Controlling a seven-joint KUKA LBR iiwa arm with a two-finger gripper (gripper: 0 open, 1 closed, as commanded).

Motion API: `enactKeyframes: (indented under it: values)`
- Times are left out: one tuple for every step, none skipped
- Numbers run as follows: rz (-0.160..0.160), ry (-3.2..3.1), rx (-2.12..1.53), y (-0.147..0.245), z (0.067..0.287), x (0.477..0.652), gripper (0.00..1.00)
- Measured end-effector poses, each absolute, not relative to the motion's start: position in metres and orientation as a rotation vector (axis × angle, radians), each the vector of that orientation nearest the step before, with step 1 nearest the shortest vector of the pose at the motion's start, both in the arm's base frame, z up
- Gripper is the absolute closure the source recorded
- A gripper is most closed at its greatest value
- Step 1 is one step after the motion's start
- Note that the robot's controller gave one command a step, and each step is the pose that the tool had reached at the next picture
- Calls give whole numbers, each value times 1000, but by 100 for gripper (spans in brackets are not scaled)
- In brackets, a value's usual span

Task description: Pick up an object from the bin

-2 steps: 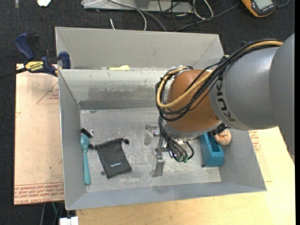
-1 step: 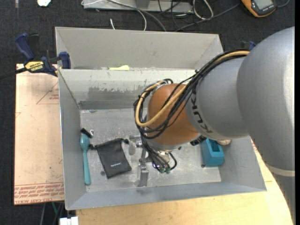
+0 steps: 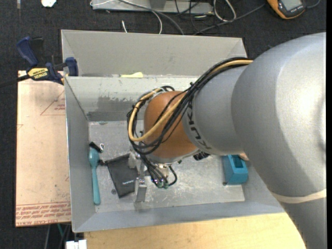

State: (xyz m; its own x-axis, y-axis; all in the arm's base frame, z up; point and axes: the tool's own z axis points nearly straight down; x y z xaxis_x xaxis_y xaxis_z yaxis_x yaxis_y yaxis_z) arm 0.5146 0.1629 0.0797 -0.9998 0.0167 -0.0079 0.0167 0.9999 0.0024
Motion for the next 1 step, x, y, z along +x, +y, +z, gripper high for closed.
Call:
enactKeyframes:
  values:
    - [7,3147,-1,187,70,507,100]
